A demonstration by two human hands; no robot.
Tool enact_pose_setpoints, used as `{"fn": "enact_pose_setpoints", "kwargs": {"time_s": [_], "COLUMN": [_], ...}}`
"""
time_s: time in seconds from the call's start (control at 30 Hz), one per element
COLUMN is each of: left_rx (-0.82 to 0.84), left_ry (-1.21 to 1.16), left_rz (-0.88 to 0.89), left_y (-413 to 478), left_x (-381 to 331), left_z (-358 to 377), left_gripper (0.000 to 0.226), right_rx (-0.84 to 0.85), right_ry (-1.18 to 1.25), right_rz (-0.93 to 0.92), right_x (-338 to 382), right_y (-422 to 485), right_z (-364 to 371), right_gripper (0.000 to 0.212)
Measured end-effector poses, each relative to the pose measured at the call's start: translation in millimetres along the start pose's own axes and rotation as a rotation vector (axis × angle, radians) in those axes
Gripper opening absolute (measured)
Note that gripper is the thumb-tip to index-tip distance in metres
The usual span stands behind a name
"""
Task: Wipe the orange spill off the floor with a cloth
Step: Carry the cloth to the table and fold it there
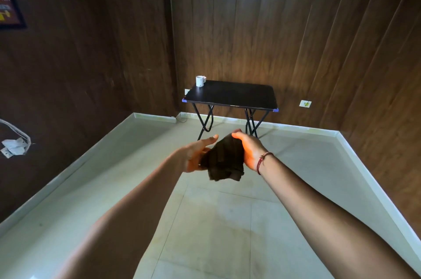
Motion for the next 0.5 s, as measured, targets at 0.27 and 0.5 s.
{"fn": "enact_pose_setpoints", "kwargs": {"time_s": [0.27,0.5], "left_rx": [-0.07,-0.152], "left_ry": [-0.265,-0.265], "left_rz": [0.145,0.361], "left_y": [13.3,17.3], "left_x": [-18.3,-37.4], "left_z": [-10.7,-15.5], "left_gripper": [0.048,0.047], "right_rx": [0.026,-0.11], "right_ry": [0.025,-0.034], "right_rz": [-0.107,-0.2], "right_x": [13.5,16.3], "right_y": [4.2,12.9], "right_z": [14.8,26.8], "right_gripper": [0.017,0.014]}}
Point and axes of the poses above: each hand's wrist, its own y-axis towards the middle knuckle, its own z-axis out of the palm, x = y × z, the point moved 3 cm from there along y, towards the middle knuckle, and after that the axes turned 14 degrees about -x, right-handed, at the moved point
